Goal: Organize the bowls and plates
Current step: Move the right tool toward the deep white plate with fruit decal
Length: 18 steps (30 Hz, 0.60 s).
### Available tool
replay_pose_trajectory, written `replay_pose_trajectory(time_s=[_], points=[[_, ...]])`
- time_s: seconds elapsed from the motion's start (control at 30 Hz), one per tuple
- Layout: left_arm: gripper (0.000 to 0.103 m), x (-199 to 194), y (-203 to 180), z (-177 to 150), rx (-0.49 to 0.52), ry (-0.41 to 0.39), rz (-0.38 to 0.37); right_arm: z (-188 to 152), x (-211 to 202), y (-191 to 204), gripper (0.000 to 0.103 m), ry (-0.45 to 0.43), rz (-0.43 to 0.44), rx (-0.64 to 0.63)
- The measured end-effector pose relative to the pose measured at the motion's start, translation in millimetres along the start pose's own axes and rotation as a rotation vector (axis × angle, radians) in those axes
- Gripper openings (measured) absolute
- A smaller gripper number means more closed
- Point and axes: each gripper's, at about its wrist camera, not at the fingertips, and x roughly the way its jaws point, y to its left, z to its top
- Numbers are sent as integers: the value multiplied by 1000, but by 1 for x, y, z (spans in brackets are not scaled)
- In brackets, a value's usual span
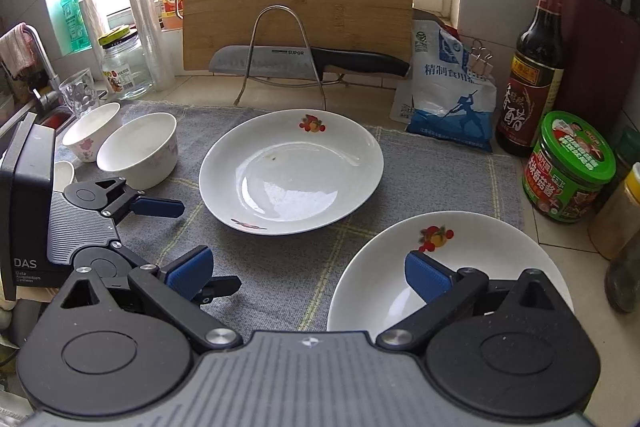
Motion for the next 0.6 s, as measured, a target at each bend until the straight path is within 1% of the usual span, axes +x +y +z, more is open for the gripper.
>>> replay_pose_trajectory(time_s=[0.03, 0.27, 0.5, 0.6], points=[[102, 4, 2, 0, -8, 6, -1, 2, 3, 0, 103, 4, 2, -4], [103, 12, 2, 4, -25, -26, 37, 13, 18, -4, 103, 39, 31, 1], [103, 19, 4, 10, -12, -39, 26, 32, 35, -19, 103, 76, 64, -17], [103, 21, 5, 9, -4, -58, 18, 43, 42, -22, 103, 87, 78, -31]])
